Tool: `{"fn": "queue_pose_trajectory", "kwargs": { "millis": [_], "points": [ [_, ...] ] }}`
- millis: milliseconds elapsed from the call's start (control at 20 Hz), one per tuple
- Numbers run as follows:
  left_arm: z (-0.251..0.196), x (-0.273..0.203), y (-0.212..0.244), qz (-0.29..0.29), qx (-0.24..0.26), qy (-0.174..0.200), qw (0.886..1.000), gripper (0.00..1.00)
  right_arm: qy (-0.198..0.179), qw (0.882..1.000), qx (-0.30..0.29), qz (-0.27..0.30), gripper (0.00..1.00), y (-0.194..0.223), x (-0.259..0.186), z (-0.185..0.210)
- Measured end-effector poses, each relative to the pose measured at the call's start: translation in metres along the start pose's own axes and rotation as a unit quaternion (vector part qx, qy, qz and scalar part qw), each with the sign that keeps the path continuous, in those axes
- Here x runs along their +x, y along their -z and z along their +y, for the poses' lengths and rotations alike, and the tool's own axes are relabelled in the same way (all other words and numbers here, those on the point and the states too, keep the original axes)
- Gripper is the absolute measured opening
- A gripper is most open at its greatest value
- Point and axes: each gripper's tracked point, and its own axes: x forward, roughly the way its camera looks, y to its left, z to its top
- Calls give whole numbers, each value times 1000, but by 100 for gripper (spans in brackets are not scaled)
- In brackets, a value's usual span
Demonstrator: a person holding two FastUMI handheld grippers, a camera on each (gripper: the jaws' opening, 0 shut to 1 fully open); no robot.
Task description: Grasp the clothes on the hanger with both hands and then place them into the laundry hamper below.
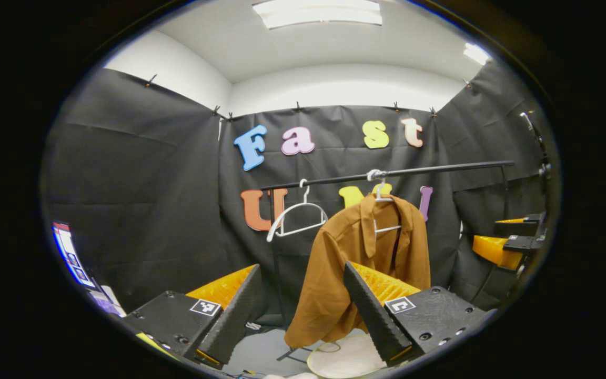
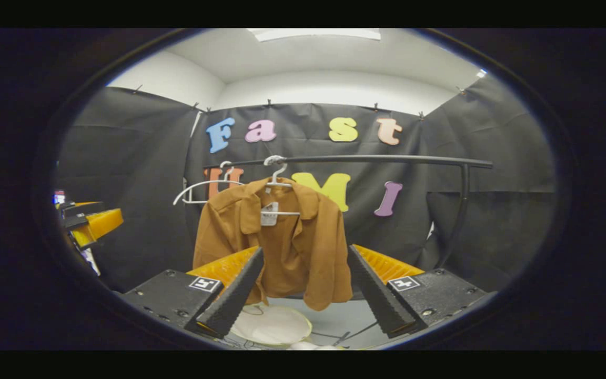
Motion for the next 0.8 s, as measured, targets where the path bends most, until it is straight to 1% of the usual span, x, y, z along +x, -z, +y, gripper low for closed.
{"fn": "queue_pose_trajectory", "kwargs": {
  "millis": [100,250,350,450,650,800],
  "points": [
    [-8,5,2,-2,2,9,1000,98,3,1000,-3,-3,100,-1,6,-3],
    [-29,19,8,-3,4,27,1000,98,-4,1000,-17,-7,100,-1,26,-4],
    [-45,33,7,-13,6,34,999,98,-12,1000,-19,-9,100,-1,38,-5],
    [-61,49,9,-18,-4,40,999,98,-21,1000,-19,-8,100,0,61,-9],
    [-96,84,12,-23,-20,52,998,98,-54,999,-9,0,100,4,109,-17],
    [-114,113,15,-29,-14,47,998,98,-72,997,-14,8,100,10,145,-27]
  ]
}}
